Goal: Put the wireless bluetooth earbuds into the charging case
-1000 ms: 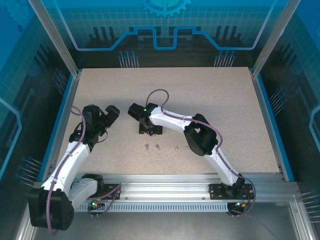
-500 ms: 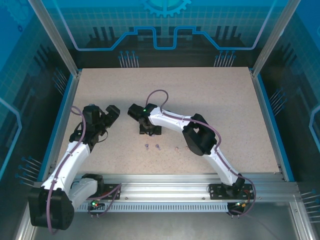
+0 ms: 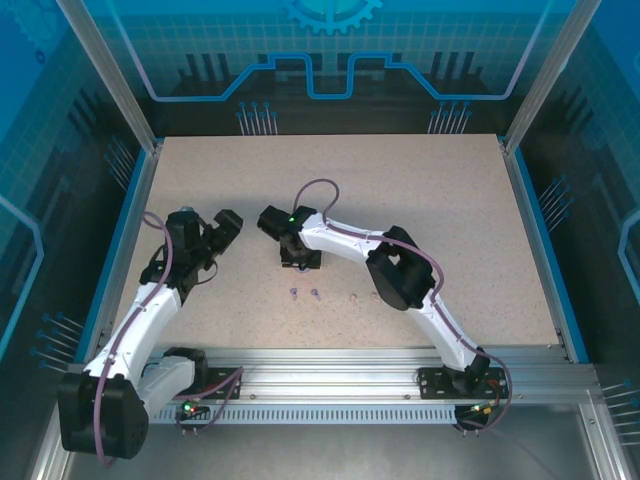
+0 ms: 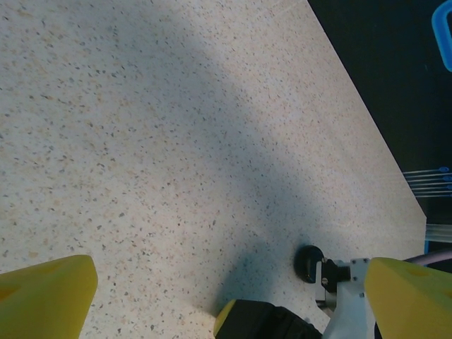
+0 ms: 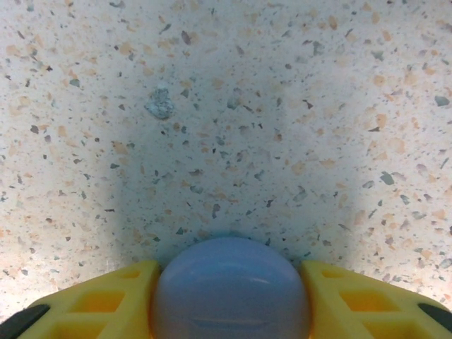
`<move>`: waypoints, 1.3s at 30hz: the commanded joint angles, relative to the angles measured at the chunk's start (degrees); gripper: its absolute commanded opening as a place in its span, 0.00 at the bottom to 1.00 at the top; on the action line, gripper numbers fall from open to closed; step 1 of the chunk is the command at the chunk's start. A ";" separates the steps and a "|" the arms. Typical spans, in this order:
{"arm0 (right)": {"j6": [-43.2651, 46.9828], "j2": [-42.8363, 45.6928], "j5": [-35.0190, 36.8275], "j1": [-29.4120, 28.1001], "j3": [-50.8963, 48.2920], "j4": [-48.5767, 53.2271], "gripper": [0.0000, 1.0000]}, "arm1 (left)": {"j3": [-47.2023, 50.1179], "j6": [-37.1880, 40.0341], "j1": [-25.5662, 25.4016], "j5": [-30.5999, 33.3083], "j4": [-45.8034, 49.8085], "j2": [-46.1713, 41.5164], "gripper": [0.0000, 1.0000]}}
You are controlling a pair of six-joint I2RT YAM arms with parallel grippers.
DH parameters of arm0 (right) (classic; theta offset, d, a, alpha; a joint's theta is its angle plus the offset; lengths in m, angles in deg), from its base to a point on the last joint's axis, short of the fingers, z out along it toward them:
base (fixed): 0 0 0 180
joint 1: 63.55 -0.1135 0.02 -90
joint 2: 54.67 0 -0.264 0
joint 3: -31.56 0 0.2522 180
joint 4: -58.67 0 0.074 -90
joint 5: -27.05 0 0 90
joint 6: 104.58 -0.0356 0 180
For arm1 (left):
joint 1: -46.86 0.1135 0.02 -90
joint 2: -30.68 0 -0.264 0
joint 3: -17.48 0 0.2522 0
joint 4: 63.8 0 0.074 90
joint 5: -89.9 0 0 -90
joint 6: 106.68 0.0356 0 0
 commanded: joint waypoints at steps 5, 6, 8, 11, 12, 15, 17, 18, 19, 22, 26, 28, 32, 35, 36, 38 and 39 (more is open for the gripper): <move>-1.80 8.98 -0.43 2.56 -5.64 -5.76 0.42 | 4.67 -1.63 0.70 -6.57 -8.07 -1.78 0.99; -2.33 10.43 -0.71 3.11 -6.23 -6.68 0.42 | 5.92 -1.30 0.61 -7.74 -10.50 -2.15 0.99; -3.63 12.84 -1.25 3.97 -6.61 -7.76 0.42 | 7.14 -1.40 0.61 -9.49 -13.73 -1.96 0.99; -6.89 15.50 -1.82 5.24 -6.45 -9.11 0.42 | 8.67 -0.91 0.18 -12.32 -20.17 -1.10 0.99; -8.30 16.23 -2.13 5.61 -6.38 -9.85 0.42 | 9.22 -0.98 0.17 -13.18 -22.75 -0.71 0.99; -12.94 17.71 -3.19 6.80 -6.27 -11.57 0.42 | 10.51 -1.13 -0.33 -15.71 -29.38 0.71 0.99; -16.37 18.22 -3.72 7.50 -6.06 -12.56 0.42 | 11.60 -1.16 -1.16 -16.77 -34.29 1.48 0.99; -18.25 18.40 -4.05 7.85 -6.00 -13.11 0.41 | 12.41 -0.99 -1.66 -17.40 -37.45 1.97 0.99; -19.72 18.50 -4.35 8.13 -5.92 -13.59 0.41 | 13.01 -0.91 -2.13 -17.77 -39.82 2.48 0.99; -24.20 18.96 -4.50 8.29 -5.85 -15.02 0.41 | 14.75 -0.46 -3.44 -19.25 -47.75 4.25 0.99; -28.61 19.44 -4.55 8.17 -6.23 -16.58 0.41 | 16.30 0.46 -5.05 -20.65 -56.50 7.35 0.99; -29.26 19.66 -4.62 8.06 -6.11 -16.84 0.41 | 16.20 0.80 -5.54 -22.10 -59.61 9.58 0.98; -29.36 20.31 -4.21 7.41 -6.47 -16.95 0.41 | 15.56 1.05 -6.52 -24.58 -65.25 15.11 0.92; -29.35 20.85 -4.16 7.05 -7.27 -17.58 0.41 | 15.14 0.48 -7.40 -25.71 -69.92 19.83 0.86; -29.31 20.99 -3.98 6.78 -7.49 -17.76 0.41 | 15.01 0.28 -7.76 -26.16 -71.86 21.27 0.83; -29.40 21.22 -3.65 6.47 -7.74 -17.89 0.41 | 14.49 -0.19 -8.43 -26.66 -74.94 23.84 0.79; -29.39 21.12 -3.57 6.26 -7.77 -17.90 0.41 | 14.26 -0.33 -8.88 -26.87 -76.23 25.15 0.77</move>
